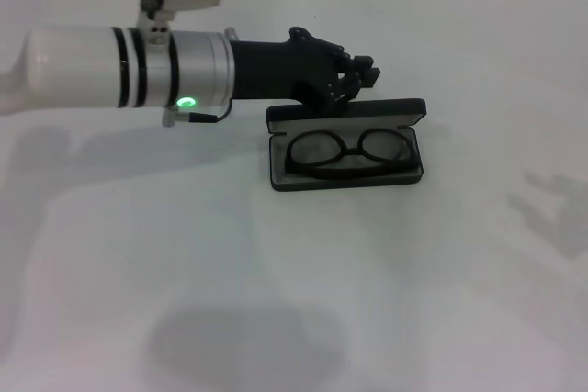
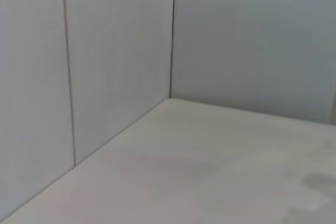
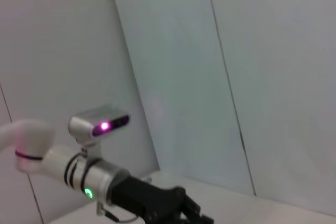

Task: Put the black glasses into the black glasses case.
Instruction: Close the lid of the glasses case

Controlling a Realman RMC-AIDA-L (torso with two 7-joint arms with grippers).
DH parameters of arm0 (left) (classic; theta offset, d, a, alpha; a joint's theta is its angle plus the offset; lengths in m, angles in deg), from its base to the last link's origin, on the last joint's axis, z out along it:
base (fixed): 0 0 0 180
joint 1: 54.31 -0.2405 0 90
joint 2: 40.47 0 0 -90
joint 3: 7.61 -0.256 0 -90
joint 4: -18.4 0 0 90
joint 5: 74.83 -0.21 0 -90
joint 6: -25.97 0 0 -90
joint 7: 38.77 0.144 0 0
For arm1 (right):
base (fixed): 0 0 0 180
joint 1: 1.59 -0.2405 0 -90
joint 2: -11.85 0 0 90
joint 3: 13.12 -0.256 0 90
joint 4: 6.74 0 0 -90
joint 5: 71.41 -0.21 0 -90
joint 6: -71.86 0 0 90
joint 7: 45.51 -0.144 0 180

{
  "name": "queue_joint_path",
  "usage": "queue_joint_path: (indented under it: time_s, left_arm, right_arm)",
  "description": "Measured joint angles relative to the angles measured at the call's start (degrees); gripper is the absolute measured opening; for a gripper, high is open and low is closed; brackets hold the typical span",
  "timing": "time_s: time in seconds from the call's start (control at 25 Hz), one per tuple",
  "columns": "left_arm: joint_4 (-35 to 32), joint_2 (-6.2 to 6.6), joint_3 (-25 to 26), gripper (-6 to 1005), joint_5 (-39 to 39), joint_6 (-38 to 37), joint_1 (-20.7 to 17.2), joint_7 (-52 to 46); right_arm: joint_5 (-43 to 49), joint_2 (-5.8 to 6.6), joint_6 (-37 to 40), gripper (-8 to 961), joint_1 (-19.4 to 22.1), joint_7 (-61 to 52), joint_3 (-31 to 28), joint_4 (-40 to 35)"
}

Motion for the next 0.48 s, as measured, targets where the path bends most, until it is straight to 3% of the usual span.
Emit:
queue_joint_path:
  time_s: [0.16, 0.48]
  left_arm:
    - [0.0, -1.09, -0.1, 134, -1.5, 2.1, 0.5, -0.1]
    - [0.1, -1.25, 0.0, 139, -2.1, 2.8, 0.3, -2.6]
  right_arm:
    - [-0.4, 0.06, 0.4, 382, -0.2, 1.7, -0.6, 2.7]
    - [-0.5, 0.08, 0.5, 382, -1.4, 3.8, -0.8, 6.5]
